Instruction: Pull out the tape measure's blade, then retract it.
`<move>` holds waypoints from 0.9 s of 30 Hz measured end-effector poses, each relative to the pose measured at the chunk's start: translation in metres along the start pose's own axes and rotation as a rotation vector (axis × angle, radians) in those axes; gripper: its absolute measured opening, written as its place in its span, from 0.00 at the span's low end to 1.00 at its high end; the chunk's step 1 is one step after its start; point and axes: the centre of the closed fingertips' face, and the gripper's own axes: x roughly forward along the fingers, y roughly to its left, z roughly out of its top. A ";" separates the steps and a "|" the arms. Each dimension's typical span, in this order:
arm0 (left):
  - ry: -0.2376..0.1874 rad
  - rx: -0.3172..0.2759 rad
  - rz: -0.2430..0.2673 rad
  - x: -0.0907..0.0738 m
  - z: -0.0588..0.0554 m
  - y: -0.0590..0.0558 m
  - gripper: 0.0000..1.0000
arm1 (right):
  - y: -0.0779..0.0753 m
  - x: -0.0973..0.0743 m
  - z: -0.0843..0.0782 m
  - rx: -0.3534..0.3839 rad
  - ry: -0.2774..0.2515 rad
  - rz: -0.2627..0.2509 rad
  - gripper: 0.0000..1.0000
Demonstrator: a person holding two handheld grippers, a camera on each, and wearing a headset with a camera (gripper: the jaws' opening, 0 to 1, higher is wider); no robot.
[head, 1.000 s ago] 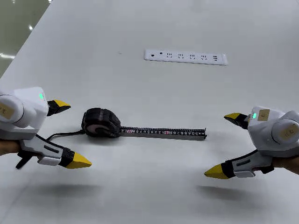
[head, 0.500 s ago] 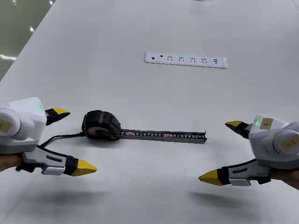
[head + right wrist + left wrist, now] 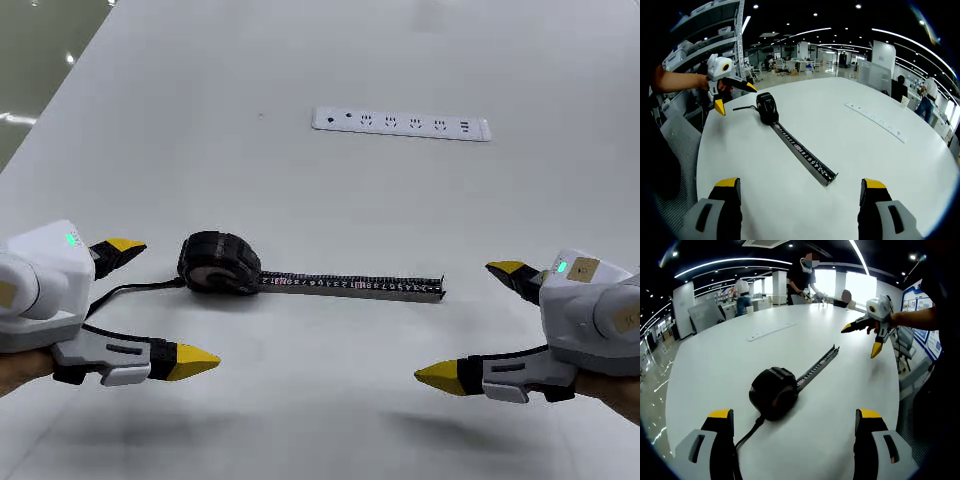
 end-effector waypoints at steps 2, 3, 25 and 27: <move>-0.009 -0.011 0.008 0.000 0.001 -0.002 0.99 | 0.003 0.000 0.000 -0.001 -0.005 -0.007 0.99; -0.009 -0.010 0.015 0.000 0.001 -0.003 0.99 | 0.004 0.001 -0.001 0.003 -0.004 -0.009 0.99; -0.073 -0.119 0.166 -0.004 0.000 -0.024 0.99 | 0.032 -0.003 0.011 0.125 -0.103 -0.092 0.99; -0.076 -0.128 0.183 -0.004 0.001 -0.024 0.99 | 0.034 -0.003 0.012 0.132 -0.108 -0.102 0.99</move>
